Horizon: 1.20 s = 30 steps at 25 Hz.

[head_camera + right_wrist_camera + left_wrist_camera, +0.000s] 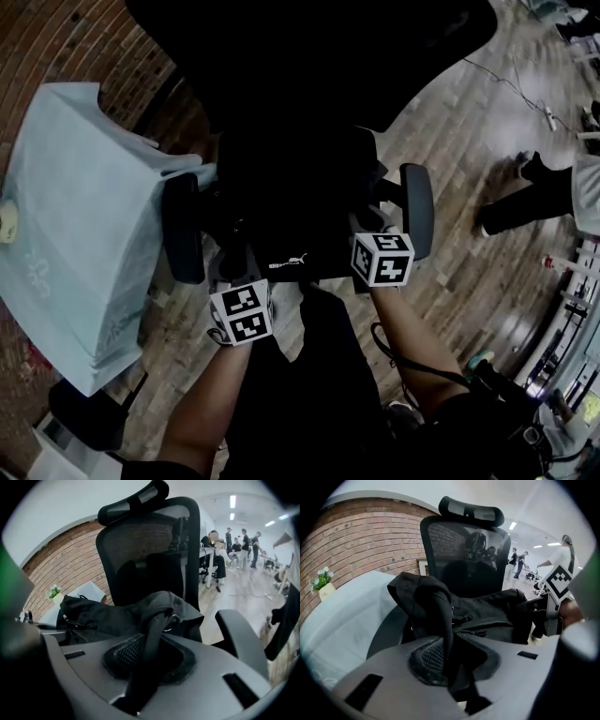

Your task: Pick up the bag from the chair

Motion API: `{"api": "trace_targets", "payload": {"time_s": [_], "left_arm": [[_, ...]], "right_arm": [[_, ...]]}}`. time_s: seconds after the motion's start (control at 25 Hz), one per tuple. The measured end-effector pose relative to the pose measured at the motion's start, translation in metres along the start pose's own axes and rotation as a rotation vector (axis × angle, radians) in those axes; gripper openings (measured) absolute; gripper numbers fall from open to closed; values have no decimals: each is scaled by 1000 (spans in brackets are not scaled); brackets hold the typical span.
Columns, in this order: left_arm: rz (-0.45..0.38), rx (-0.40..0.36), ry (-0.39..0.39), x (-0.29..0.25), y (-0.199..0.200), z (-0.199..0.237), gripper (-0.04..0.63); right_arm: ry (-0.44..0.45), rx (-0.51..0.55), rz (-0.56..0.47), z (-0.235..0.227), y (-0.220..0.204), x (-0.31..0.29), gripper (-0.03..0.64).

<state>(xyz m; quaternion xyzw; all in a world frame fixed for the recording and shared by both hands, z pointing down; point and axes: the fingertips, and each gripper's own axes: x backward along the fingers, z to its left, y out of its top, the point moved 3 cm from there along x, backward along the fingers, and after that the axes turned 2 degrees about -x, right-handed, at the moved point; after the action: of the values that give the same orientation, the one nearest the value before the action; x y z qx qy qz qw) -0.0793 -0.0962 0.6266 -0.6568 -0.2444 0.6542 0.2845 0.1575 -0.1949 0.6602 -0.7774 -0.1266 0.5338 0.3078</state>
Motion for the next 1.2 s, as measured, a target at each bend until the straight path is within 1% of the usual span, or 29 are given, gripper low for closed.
{"api": "trace_targets", "payload": {"time_s": [0.32,0.48,0.84,1.08,1.2], "left_arm": [[-71,-20,-59,34,50,2,65],[-111,-46,-97,55,74,2,64],[-250,-106,-170,100,149,1,64],[-301,-84,-219,129,180,0,61],[-346,-95,-240,145,195,3,61]], "right_arm": [[-36,-20,-92,15,42,53,72],[-47,-17,-135,23,62,82,72],[-68,-16,-259,37,120,151,72],[-83,-6,-318,48,145,194,72],[-83,-2,-354,57,154,214,72]]}}
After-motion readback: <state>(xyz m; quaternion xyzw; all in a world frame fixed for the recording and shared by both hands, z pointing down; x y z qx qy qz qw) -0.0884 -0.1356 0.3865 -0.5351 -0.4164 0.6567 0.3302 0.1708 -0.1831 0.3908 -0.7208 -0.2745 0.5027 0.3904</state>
